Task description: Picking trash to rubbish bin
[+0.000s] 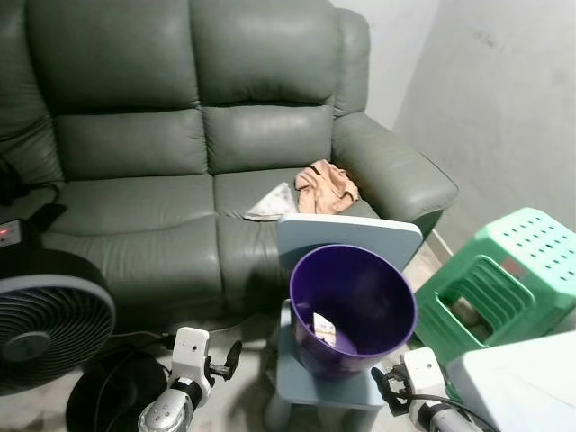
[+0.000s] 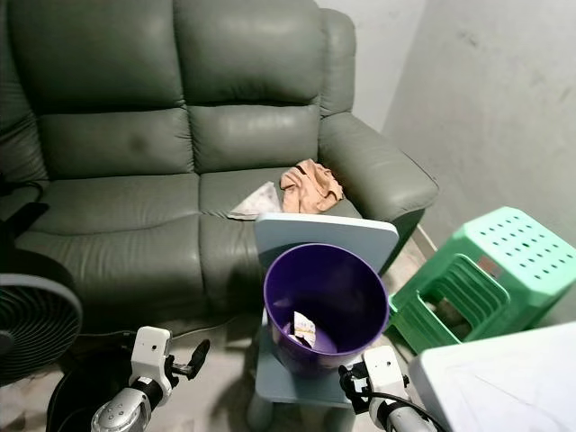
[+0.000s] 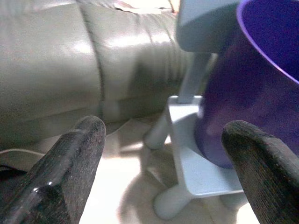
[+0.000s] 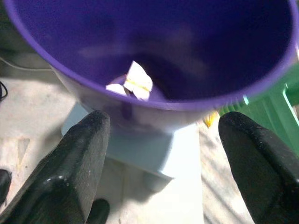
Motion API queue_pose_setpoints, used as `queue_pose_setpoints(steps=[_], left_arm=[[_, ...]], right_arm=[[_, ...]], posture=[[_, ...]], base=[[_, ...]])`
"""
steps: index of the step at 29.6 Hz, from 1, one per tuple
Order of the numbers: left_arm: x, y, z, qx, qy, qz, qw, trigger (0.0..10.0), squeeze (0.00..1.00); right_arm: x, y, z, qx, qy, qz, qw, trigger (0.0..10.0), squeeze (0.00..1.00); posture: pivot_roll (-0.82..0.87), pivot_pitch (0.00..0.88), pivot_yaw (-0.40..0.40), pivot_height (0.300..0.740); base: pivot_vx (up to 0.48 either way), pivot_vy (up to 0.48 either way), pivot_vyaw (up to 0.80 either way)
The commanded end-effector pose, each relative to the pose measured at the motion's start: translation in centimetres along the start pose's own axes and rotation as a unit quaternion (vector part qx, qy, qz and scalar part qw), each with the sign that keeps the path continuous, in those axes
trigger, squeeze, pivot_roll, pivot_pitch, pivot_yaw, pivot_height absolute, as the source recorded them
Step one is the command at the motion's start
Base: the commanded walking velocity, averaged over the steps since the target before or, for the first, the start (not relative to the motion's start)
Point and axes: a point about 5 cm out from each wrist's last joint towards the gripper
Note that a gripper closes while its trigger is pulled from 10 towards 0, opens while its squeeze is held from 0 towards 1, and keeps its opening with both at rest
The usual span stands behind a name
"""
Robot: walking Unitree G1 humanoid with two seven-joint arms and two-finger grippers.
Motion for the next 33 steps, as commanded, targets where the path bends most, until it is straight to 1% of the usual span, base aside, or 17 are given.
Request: queue_pose_setpoints(steps=[1, 14, 17, 22, 33], left_arm=[[0.0, 0.4, 0.1, 0.007, -0.001, 0.007, 1.0, 10.0, 0.0], [-0.3, 0.3, 0.2, 0.008, 0.003, 0.009, 1.0, 10.0, 0.0], [-0.4, 0.3, 0.3, 0.009, 0.006, 0.003, 1.0, 10.0, 0.0], [-0.6, 0.3, 0.3, 0.011, 0.011, 0.008, 1.0, 10.0, 0.0], [-0.9, 0.3, 0.4, 0.013, 0.022, 0.009, 1.0, 10.0, 0.0]], right_arm=[[0.3, 0.0, -0.2, -0.004, -0.006, -0.006, 1.0, 10.0, 0.0], [0.3, 0.3, -0.2, -0.003, -0.011, -0.012, 1.0, 10.0, 0.0], [0.1, 0.2, -0.2, -0.005, -0.003, -0.017, 1.0, 10.0, 0.0], [-0.4, 0.3, 0.0, -0.009, 0.008, -0.022, 1.0, 10.0, 0.0], [-1.2, 0.7, 0.2, -0.014, 0.024, -0.035, 0.999, 10.0, 0.0]], posture=[[-0.03, 0.028, -0.086, 0.74], [-0.03, 0.034, -0.088, 0.74], [-0.03, 0.034, -0.088, 0.74], [-0.04, 0.034, -0.087, 0.74], [-0.04, 0.026, -0.086, 0.74]], base=[[0.0, 0.431, 0.0], [0.0, 0.403, 0.0], [0.0, 0.0, 0.0], [0.0, 0.0, 0.0], [0.0, 0.0, -0.72]])
Point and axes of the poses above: a point about 5 cm out from each wrist's last joint towards the gripper, its own z axis pointing back from the gripper into the wrist, its own x axis along the axis of the wrist's last joint, y = z × x
